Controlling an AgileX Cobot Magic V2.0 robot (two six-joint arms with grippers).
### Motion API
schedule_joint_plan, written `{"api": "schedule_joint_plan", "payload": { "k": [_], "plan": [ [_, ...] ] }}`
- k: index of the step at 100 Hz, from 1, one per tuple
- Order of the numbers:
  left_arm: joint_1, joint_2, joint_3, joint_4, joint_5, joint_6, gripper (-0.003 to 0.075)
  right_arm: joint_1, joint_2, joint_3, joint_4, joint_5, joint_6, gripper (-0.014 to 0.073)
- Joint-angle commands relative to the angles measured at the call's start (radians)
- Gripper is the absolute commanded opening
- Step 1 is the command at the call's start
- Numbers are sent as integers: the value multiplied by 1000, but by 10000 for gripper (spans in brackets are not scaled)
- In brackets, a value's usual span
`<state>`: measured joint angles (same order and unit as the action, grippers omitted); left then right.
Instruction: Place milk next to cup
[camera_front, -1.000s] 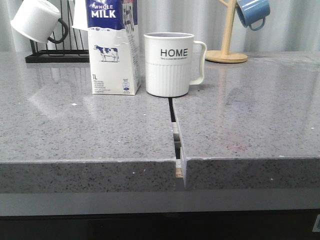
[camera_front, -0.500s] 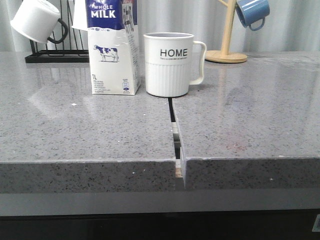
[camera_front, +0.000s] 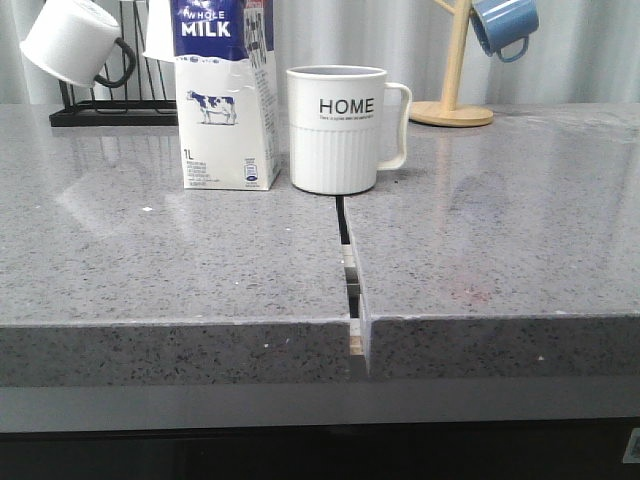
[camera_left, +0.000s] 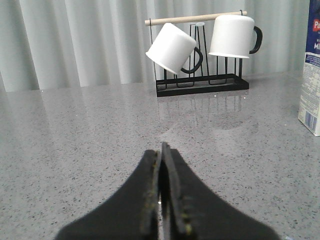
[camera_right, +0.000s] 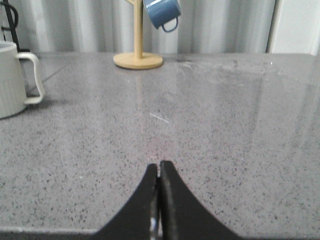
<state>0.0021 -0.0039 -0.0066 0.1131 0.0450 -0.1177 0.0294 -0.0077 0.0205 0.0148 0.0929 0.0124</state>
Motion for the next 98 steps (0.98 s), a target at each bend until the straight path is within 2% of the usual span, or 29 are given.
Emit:
{"api": "schedule_joint_plan", "payload": {
  "k": [1,14,98],
  "plan": [
    [1,-34,50,1,-80,-8,-20,-4,-20,-12,-15,-87,-12,-122],
    [1,-34,50,1,-80,-8,-20,-4,-20,-12,-56,-106,-6,-122],
    [1,-34,50,1,-80,-8,-20,-4,-20,-12,-39,-109,-4,-122]
  ]
}}
